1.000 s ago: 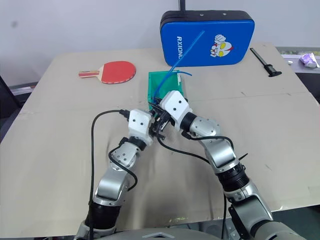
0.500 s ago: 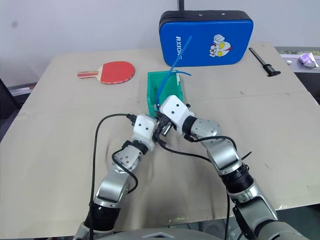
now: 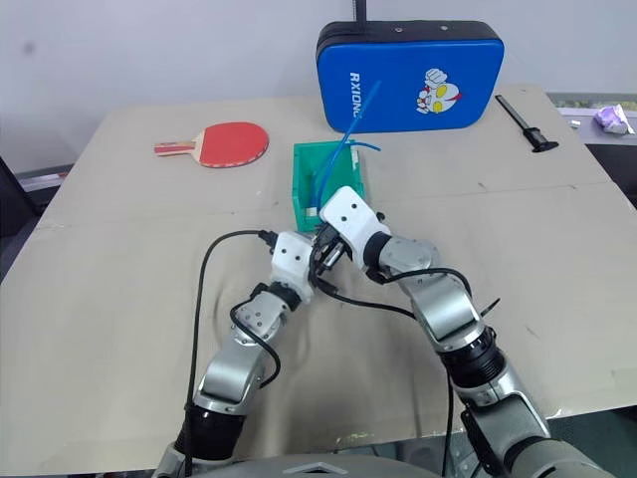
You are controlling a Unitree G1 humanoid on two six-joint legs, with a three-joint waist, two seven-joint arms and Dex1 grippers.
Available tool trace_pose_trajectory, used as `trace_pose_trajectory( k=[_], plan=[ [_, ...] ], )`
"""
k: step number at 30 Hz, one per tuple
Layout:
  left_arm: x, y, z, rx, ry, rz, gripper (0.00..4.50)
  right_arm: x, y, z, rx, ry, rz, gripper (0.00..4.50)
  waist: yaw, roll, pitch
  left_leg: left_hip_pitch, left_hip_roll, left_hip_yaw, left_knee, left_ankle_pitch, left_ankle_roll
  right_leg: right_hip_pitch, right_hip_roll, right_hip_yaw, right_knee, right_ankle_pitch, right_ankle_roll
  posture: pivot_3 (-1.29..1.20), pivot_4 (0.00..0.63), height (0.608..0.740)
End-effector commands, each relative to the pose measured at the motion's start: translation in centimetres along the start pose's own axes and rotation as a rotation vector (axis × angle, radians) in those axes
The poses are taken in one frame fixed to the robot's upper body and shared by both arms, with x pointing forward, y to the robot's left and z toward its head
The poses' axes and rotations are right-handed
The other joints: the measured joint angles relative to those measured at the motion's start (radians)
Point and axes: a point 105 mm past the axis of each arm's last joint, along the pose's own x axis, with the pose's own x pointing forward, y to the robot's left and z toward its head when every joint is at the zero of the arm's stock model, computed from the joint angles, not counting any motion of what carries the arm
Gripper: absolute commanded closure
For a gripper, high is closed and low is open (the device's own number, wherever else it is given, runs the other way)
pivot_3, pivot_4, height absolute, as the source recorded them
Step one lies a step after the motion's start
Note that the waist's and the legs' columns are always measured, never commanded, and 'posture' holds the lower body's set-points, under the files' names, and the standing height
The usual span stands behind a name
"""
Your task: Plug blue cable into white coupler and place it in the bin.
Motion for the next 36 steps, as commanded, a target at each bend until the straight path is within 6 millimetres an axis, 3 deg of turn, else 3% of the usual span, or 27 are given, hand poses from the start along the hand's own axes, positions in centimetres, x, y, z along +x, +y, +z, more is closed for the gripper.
trace_pose_trajectory(
  k=[1,3,7,16,20,23,25,29,32,34,36],
  plan=[
    [-0.5,0.2,5.7,0.023,-0.228,-0.001,4.17,-0.1,-1.1,1.1,0.057,-0.126,-0.041,4.50,-0.001,0.000,0.000,0.000,0.000,0.000,0.000,0.000,0.000,0.000,0.000,0.000,0.000,0.000,0.000,0.00,0.150,0.740],
    [-0.7,0.2,5.3,0.013,-0.213,-0.010,3.16,-0.3,-1.4,2.6,0.062,-0.220,-0.053,4.50,-0.001,0.000,0.000,0.000,0.000,0.000,0.000,0.000,0.000,0.000,0.000,0.000,0.000,0.000,0.000,0.00,0.150,0.740],
    [-1.1,0.6,4.2,-0.001,-0.157,-0.010,1.64,-0.7,-2.4,3.5,0.060,-0.287,-0.076,4.50,0.000,0.000,0.000,0.000,0.000,0.000,0.000,0.000,0.000,0.000,0.001,0.000,0.000,0.000,0.000,0.00,0.150,0.740],
    [-3.2,2.6,3.1,-0.016,-0.023,-0.092,1.64,-0.9,-3.5,5.7,0.119,-0.355,-0.018,4.50,-0.005,0.000,0.000,0.001,0.002,0.001,0.000,0.000,0.000,0.000,0.001,0.000,0.001,0.000,0.000,0.00,0.150,0.740],
    [-4.6,5.1,5.2,-0.087,0.040,-0.164,1.64,0.2,-4.7,7.1,0.140,-0.301,0.069,4.50,-0.006,0.000,0.001,0.001,0.002,0.001,0.000,0.000,0.000,0.000,0.002,0.000,0.001,0.000,-0.001,0.00,0.150,0.740],
    [-5.7,8.4,7.4,-0.055,0.093,-0.211,1.64,2.7,-6.8,7.7,0.144,-0.224,0.069,4.50,-0.009,-0.001,0.002,0.001,0.002,0.001,0.000,0.000,0.000,0.000,0.003,-0.001,0.002,0.000,-0.001,0.00,0.150,0.740],
    [-5.7,10.2,8.8,-0.045,0.095,-0.176,1.64,4.0,-7.1,7.7,0.178,-0.188,0.095,4.50,-0.012,-0.001,0.003,0.001,0.004,0.000,-0.001,0.000,0.000,-0.001,0.004,-0.001,0.001,0.002,-0.003,0.00,0.150,0.740],
    [-5.7,11.5,11.4,-0.040,0.064,-0.178,1.64,6.5,-8.1,7.6,0.278,-0.129,0.095,4.50,-0.017,-0.001,0.003,0.000,0.006,0.001,-0.001,0.001,-0.002,0.000,0.007,-0.002,-0.001,0.002,-0.004,0.00,0.150,0.740],
    [-5.8,11.8,12.4,-0.050,0.048,-0.170,0.85,7.8,-9.3,6.7,0.308,-0.076,0.028,4.50,-0.027,-0.001,0.003,-0.002,0.006,0.000,-0.002,0.001,-0.002,-0.001,0.004,-0.003,-0.005,0.002,-0.004,0.00,0.150,0.740],
    [-6.0,11.7,12.3,-0.044,0.087,-0.175,0.05,8.3,-9.5,6.2,0.295,-0.052,0.009,4.50,-0.031,-0.001,0.003,-0.002,0.006,0.000,-0.004,0.001,-0.001,-0.001,0.003,-0.003,-0.007,0.002,-0.004,0.00,0.150,0.740],
    [-6.1,11.9,12.3,-0.041,0.112,-0.168,0.05,8.5,-9.5,6.1,0.285,-0.044,0.009,4.50,-0.034,-0.001,0.003,-0.002,0.006,0.000,-0.006,0.001,-0.002,-0.001,0.003,-0.003,-0.008,0.002,-0.004,0.00,0.150,0.740]
  ],
)
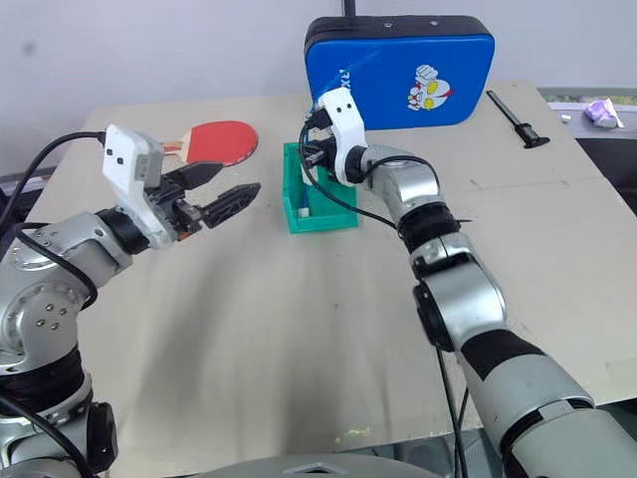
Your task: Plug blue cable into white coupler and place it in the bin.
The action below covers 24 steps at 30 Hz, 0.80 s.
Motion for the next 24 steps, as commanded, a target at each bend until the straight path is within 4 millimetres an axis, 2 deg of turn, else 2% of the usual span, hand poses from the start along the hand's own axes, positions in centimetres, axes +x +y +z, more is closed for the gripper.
trace_pose_trajectory(
  k=[1,3,7,9,12,13,15,19,22,24],
  plan=[
    [-0.6,0.1,1.1,0.029,0.007,0.016,0.00,0.3,0.0,1.6,-0.048,-0.043,-0.002,3.65,-0.002,0.000,0.000,0.000,0.000,0.000,-0.001,0.000,0.000,0.000,0.000,0.000,0.000,0.000,0.000,0.00,0.150,0.740],
    [-0.8,0.3,1.1,0.030,0.023,0.026,0.00,0.3,-0.1,1.6,-0.055,-0.039,0.001,2.88,-0.004,0.000,0.000,0.000,0.001,0.001,-0.001,0.000,0.000,-0.001,0.000,0.000,0.000,0.000,0.000,0.00,0.150,0.740],
    [-1.0,0.1,0.8,0.029,0.057,0.013,0.00,-0.3,-1.2,1.9,-0.101,-0.040,-0.038,0.76,-0.006,0.000,0.000,0.000,0.001,0.002,0.000,0.000,0.000,-0.001,0.001,0.001,0.002,0.000,0.000,0.00,0.150,0.740],
    [-1.0,0.0,0.6,0.025,0.064,0.008,0.00,-1.0,-2.0,2.1,-0.137,-0.045,-0.060,0.02,-0.006,0.000,0.000,0.000,0.001,0.002,0.000,0.000,0.000,-0.001,0.001,0.001,0.002,0.000,0.000,0.00,0.150,0.740],
    [-1.0,-0.3,0.2,0.020,0.076,0.008,0.00,-2.2,-2.7,2.8,-0.176,-0.063,-0.065,0.02,0.000,0.000,0.000,0.000,0.001,0.002,0.001,0.000,0.000,-0.001,0.001,0.001,0.003,0.000,0.000,0.00,0.150,0.740],
    [-1.0,-0.4,-0.1,0.029,0.088,0.007,0.00,-3.3,-3.0,2.7,-0.160,-0.072,-0.050,0.02,-0.001,0.000,0.000,0.000,0.001,0.002,0.001,0.000,-0.001,-0.001,0.001,0.001,0.002,0.000,0.000,0.00,0.150,0.740],
    [-1.3,-0.7,-0.9,0.039,0.108,0.013,0.00,-6.7,-3.5,1.6,-0.145,-0.084,-0.018,0.02,0.002,0.000,0.000,-0.001,0.002,0.000,0.001,-0.001,-0.001,-0.001,0.000,0.001,0.002,0.000,0.000,0.00,0.150,0.740],
    [-1.1,-1.9,-2.5,0.039,0.061,0.022,0.00,-13.1,-2.4,-2.3,-0.227,-0.119,0.038,0.02,0.019,0.002,-0.001,-0.003,0.002,-0.004,0.002,-0.003,0.000,-0.001,-0.001,-0.001,0.002,0.000,0.000,0.00,0.150,0.740],
    [-1.1,-2.7,-4.8,0.050,0.041,0.058,0.00,-17.2,-0.5,-5.9,-0.170,-0.089,0.126,0.02,0.016,0.003,0.000,-0.004,0.003,0.001,0.002,-0.005,0.001,-0.003,-0.001,-0.001,-0.002,0.000,0.000,0.00,0.150,0.740],
    [-1.5,-3.4,-7.0,0.073,0.075,0.064,0.00,-19.4,-0.3,-8.2,-0.145,-0.039,0.106,0.02,0.007,0.004,0.000,-0.003,0.004,0.010,0.002,-0.005,0.001,-0.004,-0.001,0.002,-0.002,0.000,0.000,0.00,0.150,0.740]
  ],
)
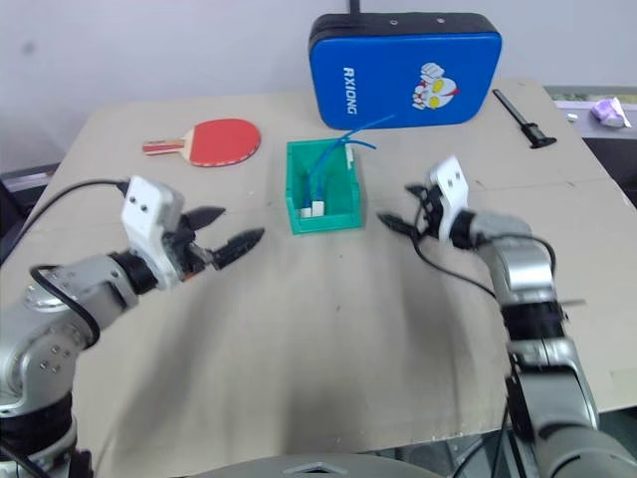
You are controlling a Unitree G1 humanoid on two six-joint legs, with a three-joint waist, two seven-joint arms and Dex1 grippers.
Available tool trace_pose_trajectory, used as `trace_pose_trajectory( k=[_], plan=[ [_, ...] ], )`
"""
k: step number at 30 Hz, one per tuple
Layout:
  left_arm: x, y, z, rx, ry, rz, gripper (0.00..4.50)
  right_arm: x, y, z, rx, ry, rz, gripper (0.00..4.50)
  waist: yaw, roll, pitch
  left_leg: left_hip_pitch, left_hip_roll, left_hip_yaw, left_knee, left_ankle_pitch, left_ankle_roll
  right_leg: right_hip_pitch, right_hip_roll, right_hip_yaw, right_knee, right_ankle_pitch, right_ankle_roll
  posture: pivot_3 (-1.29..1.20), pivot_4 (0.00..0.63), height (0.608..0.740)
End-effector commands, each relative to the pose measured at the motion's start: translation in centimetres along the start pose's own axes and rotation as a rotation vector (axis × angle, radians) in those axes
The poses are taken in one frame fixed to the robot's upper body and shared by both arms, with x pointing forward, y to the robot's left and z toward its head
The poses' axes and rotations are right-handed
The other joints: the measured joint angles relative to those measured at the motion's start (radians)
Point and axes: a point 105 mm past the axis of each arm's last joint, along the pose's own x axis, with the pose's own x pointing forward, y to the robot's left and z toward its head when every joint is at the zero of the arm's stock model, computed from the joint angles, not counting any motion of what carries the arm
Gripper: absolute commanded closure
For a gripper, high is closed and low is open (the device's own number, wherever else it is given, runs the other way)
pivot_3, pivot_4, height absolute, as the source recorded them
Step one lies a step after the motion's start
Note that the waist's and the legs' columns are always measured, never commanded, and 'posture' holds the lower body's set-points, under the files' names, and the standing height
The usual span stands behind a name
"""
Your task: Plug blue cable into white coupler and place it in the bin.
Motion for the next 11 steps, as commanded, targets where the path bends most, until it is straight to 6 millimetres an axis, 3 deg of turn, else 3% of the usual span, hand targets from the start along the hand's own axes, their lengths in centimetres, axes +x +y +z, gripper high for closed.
trace_pose_trajectory(
  k=[1,3,7,11],
  plan=[
    [-0.6,-0.9,-1.5,0.105,-0.042,0.035,0.00,-2.9,1.0,0.6,-0.057,-0.036,0.001,0.02,-0.008,0.000,0.000,0.002,0.001,0.002,0.000,0.000,0.000,0.001,0.000,0.002,0.001,0.000,0.000,0.00,0.150,0.740],
    [-1.2,-0.8,-4.1,0.139,-0.005,0.084,0.00,-4.8,0.7,-1.1,-0.095,-0.030,-0.062,0.02,-0.003,-0.001,0.000,0.006,0.002,0.006,0.000,0.000,0.000,0.003,0.002,0.006,0.002,0.001,-0.001,0.00,0.150,0.740],
    [-2.5,-1.5,-9.1,0.032,0.099,0.067,0.00,-7.8,0.9,-4.7,-0.087,0.042,-0.126,0.02,0.020,-0.001,0.000,0.012,0.004,0.005,0.001,-0.003,0.005,0.010,0.003,0.007,0.000,0.002,-0.003,0.00,0.150,0.740],
    [-3.1,-2.2,-10.4,0.031,0.120,0.023,0.00,-8.6,1.6,-6.5,-0.056,0.052,-0.123,0.02,0.031,-0.003,0.003,0.021,0.005,0.004,0.003,-0.004,0.005,0.023,0.004,0.003,-0.002,0.000,0.000,0.00,0.150,0.740]
  ],
)
